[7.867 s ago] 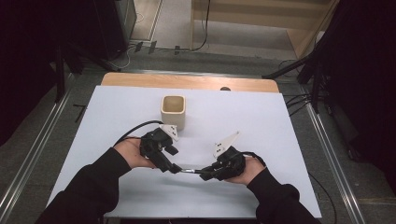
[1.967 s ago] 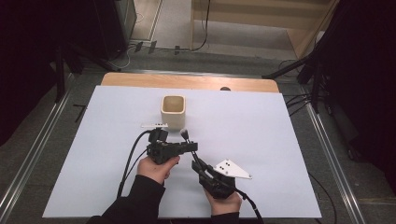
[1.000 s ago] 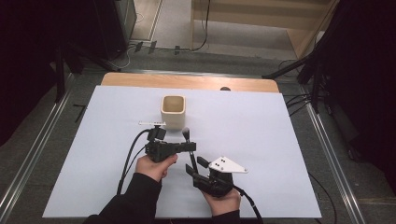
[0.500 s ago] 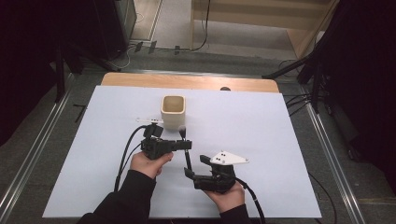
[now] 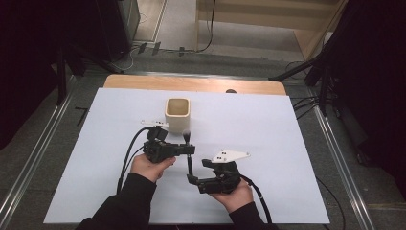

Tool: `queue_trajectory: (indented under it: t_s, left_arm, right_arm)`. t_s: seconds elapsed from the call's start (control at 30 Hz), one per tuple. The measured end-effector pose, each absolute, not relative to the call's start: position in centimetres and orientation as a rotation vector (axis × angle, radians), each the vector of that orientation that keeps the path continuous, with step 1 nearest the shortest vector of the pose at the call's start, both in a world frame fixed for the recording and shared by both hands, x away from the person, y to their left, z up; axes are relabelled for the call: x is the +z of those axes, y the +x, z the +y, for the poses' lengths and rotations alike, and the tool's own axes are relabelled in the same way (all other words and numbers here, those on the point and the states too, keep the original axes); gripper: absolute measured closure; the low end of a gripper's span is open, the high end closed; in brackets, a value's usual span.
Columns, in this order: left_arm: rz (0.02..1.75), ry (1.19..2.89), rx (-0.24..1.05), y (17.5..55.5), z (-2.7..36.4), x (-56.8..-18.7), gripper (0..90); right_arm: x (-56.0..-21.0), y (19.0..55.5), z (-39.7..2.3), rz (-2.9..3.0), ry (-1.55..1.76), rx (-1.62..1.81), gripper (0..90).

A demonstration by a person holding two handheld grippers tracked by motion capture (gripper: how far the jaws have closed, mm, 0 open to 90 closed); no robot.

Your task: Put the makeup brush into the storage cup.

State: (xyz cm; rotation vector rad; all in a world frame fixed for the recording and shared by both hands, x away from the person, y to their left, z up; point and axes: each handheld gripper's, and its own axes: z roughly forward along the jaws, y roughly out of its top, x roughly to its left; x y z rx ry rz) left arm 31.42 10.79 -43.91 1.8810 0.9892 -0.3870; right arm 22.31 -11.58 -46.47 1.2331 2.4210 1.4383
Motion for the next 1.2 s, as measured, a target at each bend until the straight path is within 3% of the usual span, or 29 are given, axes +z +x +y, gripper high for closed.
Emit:
queue_trajectory:
  t_s: [0.8, 1.2]
  left_arm:
    - [0.782, 1.957, -0.528, 31.5, 10.3, -44.0, 77.3]
    - [0.739, 1.925, -0.569, 31.4, 10.3, -44.1, 77.2]
  right_arm:
    - [-47.1, 25.0, -12.6, 2.639, 1.105, 1.646, 33.7]
    - [-47.5, 25.6, -13.2, 2.622, 1.126, 1.796, 46.3]
